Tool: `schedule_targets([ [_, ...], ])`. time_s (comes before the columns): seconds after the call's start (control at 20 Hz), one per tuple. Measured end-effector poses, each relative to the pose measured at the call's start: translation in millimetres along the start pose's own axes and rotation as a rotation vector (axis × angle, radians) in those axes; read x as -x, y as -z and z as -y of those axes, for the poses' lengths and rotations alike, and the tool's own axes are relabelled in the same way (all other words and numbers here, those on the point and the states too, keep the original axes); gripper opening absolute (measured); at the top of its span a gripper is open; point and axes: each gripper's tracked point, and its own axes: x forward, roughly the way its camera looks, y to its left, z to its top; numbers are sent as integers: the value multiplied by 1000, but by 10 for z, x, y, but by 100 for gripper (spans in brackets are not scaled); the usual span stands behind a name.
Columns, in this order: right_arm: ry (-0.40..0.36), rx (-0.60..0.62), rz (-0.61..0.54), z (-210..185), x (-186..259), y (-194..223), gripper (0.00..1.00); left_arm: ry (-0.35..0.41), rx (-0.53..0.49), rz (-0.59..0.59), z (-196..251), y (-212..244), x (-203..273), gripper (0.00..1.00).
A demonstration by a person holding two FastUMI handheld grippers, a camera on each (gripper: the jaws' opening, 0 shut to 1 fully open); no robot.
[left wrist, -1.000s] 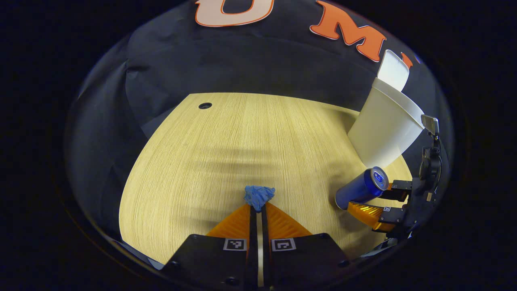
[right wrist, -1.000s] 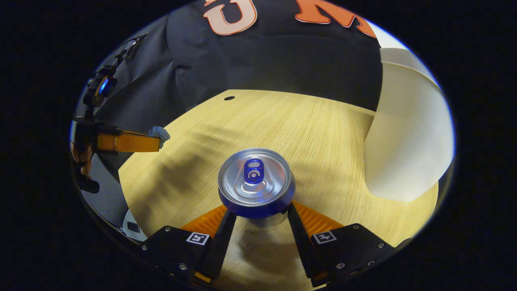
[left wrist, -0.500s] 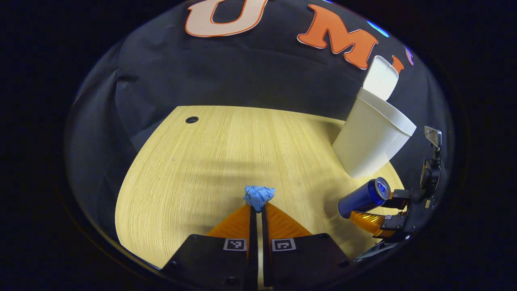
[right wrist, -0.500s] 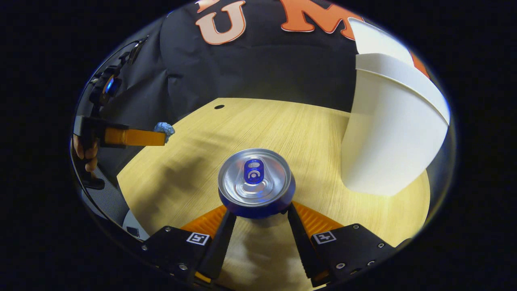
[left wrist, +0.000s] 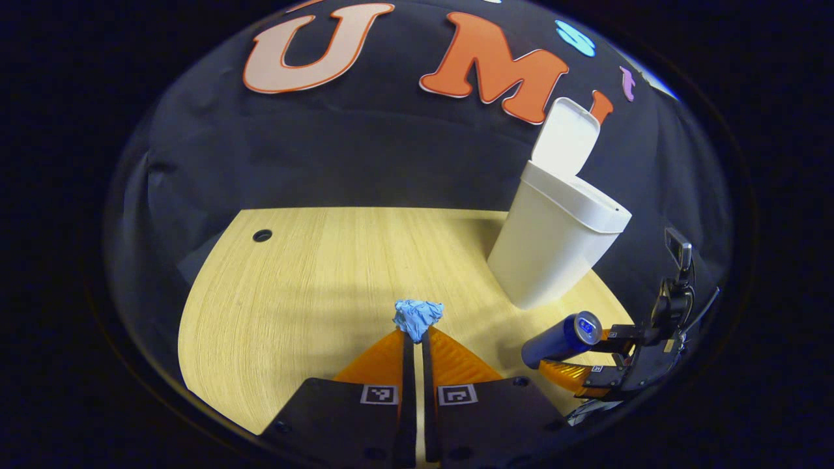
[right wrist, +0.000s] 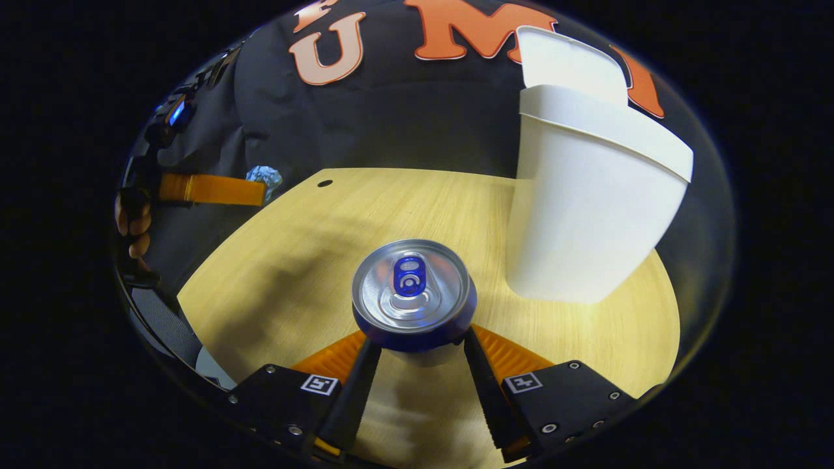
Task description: Press the lid of the desktop garbage bin to open it, pick up the crumpled paper on the desktop and throw it into the bin, then pick up the pop can on the desktop and drop it into the bin, and finally close the garbage bin lid.
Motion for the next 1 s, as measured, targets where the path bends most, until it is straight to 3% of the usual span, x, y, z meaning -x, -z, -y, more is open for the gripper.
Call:
schedule_targets([
  [0.55, 106, -89, 9, -6, -5, 29, 78, 155, -95, 58, 734, -497, -218, 8],
  [0.6, 115, -100, 9, -5, -13, 41, 73, 167, -103, 67, 806, -572, -245, 8],
  [0.7, 127, -122, 5, -7, -11, 38, 78, 195, -117, 81, 995, -687, -288, 8],
  [0.75, 132, -129, 5, -8, -10, 35, 73, 208, -126, 88, 1080, -747, -328, 8],
  [0.8, 139, -136, 6, -5, -6, 31, 78, 222, -134, 93, 1168, -799, -359, 8],
  [1.0, 165, -176, 14, -12, -15, 25, 78, 274, -173, 118, 1508, -1000, -456, 8],
])
